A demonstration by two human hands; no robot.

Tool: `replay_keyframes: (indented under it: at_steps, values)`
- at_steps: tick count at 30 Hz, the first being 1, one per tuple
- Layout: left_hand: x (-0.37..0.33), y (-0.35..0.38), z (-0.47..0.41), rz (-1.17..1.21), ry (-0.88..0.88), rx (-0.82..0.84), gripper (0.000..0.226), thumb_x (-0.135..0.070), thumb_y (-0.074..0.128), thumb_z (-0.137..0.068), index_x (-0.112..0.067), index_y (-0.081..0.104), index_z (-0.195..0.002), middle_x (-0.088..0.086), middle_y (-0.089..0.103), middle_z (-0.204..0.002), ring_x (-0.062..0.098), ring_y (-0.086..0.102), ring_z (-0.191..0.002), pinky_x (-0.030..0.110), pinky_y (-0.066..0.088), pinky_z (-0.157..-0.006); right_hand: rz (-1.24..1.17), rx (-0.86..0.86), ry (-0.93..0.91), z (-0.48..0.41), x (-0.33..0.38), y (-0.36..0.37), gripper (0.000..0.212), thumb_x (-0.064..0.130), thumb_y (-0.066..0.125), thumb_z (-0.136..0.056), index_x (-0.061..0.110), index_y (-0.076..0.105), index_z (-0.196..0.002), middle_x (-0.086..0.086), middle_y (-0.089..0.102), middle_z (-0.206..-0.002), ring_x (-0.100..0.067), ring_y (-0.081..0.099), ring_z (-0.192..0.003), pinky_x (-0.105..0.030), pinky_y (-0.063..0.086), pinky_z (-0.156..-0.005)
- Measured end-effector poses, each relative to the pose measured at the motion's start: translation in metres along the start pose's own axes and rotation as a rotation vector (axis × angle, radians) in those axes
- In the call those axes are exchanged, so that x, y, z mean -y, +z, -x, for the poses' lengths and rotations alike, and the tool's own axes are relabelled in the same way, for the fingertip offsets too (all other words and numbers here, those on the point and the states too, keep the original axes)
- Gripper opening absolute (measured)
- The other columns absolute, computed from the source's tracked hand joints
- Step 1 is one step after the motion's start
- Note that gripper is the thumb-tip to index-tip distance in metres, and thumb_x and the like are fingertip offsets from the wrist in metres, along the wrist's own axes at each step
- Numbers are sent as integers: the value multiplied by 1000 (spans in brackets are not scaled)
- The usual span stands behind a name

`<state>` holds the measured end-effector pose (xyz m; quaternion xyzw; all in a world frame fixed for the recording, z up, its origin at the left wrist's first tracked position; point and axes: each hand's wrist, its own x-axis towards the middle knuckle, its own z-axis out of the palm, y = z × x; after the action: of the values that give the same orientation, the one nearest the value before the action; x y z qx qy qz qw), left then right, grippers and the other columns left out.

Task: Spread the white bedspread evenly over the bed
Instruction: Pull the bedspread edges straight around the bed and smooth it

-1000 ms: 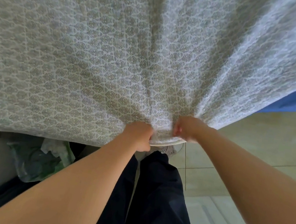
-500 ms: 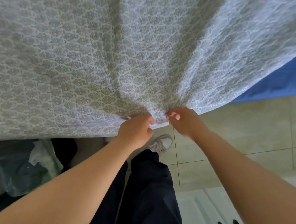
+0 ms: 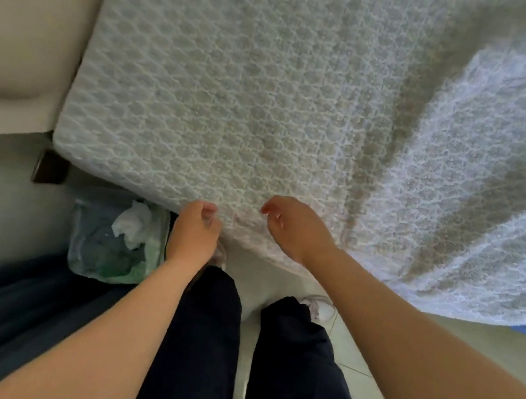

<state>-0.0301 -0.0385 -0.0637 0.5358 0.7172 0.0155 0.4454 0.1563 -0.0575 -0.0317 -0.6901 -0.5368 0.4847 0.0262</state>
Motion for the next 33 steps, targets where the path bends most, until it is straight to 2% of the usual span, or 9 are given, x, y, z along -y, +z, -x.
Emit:
replay_keyframes:
  at_steps: [5, 10, 13, 16, 19, 22, 26, 30, 33]
  values:
    - [47, -78, -45, 323, -191, -287, 19, -16, 49, -97, -15, 54, -115, -1, 56, -111, 15, 53, -96, 24, 40, -80, 107, 32, -178, -56, 85, 42, 37, 20, 49, -94, 20, 50, -131, -4, 50, -131, -23, 48, -120, -41, 46, -94]
    - [87, -140, -115, 673, -369, -444, 50, -21, 55, -94, -21, 33, -140, 3, 44, -142, 22, 55, -117, 41, 48, -99, 342, 8, -210, -106, 157, 75, 55, 36, 60, -89, 18, 40, -137, -7, 43, -134, -27, 44, -121, -43, 50, -87]
    - [105, -164, -144, 791, -433, -346, 57, -15, 53, -96, -23, 25, -145, 1, 52, -128, 14, 65, -87, 29, 56, -74, 482, -70, -225, -129, 182, 90, 56, 32, 68, -84, 12, 42, -128, -10, 43, -127, -28, 45, -114, -39, 52, -78]
    - [122, -175, -155, 780, -395, -210, 36, -14, 55, -95, -17, 38, -127, -2, 57, -99, 9, 57, -66, 23, 48, -60, 579, -111, -258, -147, 199, 98, 32, 8, 63, -87, 7, 46, -114, -12, 50, -115, -28, 52, -102, -34, 42, -65]
    - [138, -182, -159, 708, -325, -160, 29, -16, 58, -94, -13, 47, -121, 5, 55, -109, 9, 54, -65, 21, 48, -57, 593, -111, -249, -157, 210, 102, 16, -5, 53, -89, 5, 53, -102, -14, 58, -102, -29, 58, -89, -33, 37, -62]
    - [144, -189, -161, 630, -257, -178, 26, -19, 56, -95, -15, 49, -120, 6, 57, -113, 10, 56, -63, 20, 46, -49, 572, -102, -232, -161, 216, 105, 15, -6, 51, -87, 3, 58, -97, -15, 59, -98, -30, 59, -86, -33, 39, -62]
    - [154, -203, -160, 540, -270, -326, 5, -15, 49, -98, -17, 46, -102, 5, 58, -98, 12, 55, -55, 16, 46, -40, 516, -86, -288, -163, 232, 117, 10, -1, 50, -87, 2, 56, -96, -15, 58, -95, -30, 57, -82, -33, 37, -61]
    - [162, -216, -162, 477, -296, -383, 5, -16, 49, -98, -18, 46, -100, 6, 59, -103, 18, 61, -66, 26, 54, -48, 475, -91, -290, -169, 241, 131, 10, -1, 50, -88, 2, 56, -96, -15, 59, -95, -27, 53, -80, -32, 35, -63]
    - [152, -211, -160, 405, -321, -435, 12, -15, 55, -93, -17, 46, -99, 8, 58, -113, 24, 62, -88, 37, 55, -78, 384, -75, -295, -173, 233, 130, 9, 2, 52, -91, 2, 59, -97, -16, 60, -99, -30, 58, -87, -33, 42, -67]
